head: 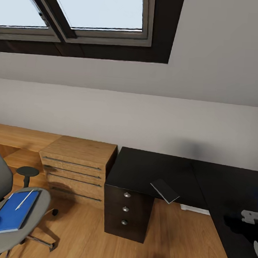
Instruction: In the bedroom, organize the workspace by keeping the computer under the desk, ensuring the monitor is on the desk, placing the keyboard on the desk next to the monitor, placing the mouse on the desk next to the keyboard, moving the folder from the swivel chair onto the desk next to the mouse, stacking the notebook on top of the folder with the pen on top of the notebook, and positioning the swivel chair next to the desk.
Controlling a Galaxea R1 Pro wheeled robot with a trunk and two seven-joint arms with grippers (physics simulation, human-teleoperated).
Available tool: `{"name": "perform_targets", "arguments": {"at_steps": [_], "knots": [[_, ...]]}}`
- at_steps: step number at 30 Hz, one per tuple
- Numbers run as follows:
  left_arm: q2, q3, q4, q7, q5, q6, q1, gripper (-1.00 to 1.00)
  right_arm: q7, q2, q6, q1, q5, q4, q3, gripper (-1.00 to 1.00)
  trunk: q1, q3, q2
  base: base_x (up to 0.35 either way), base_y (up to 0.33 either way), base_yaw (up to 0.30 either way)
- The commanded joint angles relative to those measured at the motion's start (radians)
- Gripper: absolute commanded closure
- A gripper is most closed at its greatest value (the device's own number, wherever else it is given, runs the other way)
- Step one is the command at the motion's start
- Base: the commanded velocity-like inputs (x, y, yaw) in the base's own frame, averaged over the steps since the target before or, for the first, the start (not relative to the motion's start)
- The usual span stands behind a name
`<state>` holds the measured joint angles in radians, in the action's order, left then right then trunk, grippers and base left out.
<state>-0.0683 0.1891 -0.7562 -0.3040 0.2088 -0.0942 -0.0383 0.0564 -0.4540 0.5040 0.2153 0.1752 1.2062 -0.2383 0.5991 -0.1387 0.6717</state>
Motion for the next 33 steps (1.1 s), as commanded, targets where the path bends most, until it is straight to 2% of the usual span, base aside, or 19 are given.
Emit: {"name": "perform_targets", "arguments": {"at_steps": [1, 8, 20, 28, 33], "knots": [[0.001, 0.004, -0.002, -0.006, 0.011, -0.004, 0.0, -1.0, 0.005, 0.0, 0.004, 0.001, 0.001, -0.003, -0.001, 1.0, 0.0, -0.001, 0.001, 0.0, 0.0, -0.272], [0.001, 0.004, -0.002, -0.006, 0.011, -0.004, 0.0, -1.0, 0.009, 0.0, 0.0, 0.001, -0.028, -0.025, 0.0, 1.0, 0.0, 0.004, 0.001, 0.0, 0.0, -0.272], [0.001, 0.004, -0.002, -0.007, 0.011, -0.004, 0.0, -1.0, 0.01, 0.0, -0.009, 0.001, -0.044, -0.093, 0.008, 1.0, 0.0, 0.011, 0.001, 0.0, 0.0, -0.272], [0.001, 0.005, -0.002, -0.007, 0.011, -0.004, 0.0, -1.0, 0.01, 0.001, -0.083, 0.001, -0.119, -0.12, 0.02, 1.0, 0.0, 0.013, 0.001, 0.0, 0.0, -0.14], [0.001, 0.006, -0.002, -0.007, 0.011, -0.004, 0.0, -1.0, 0.011, 0.001, -0.145, 0.001, -0.135, -0.125, 0.032, 1.0, 0.0, 0.013, 0.001, 0.0, 0.0, -0.008]]}}
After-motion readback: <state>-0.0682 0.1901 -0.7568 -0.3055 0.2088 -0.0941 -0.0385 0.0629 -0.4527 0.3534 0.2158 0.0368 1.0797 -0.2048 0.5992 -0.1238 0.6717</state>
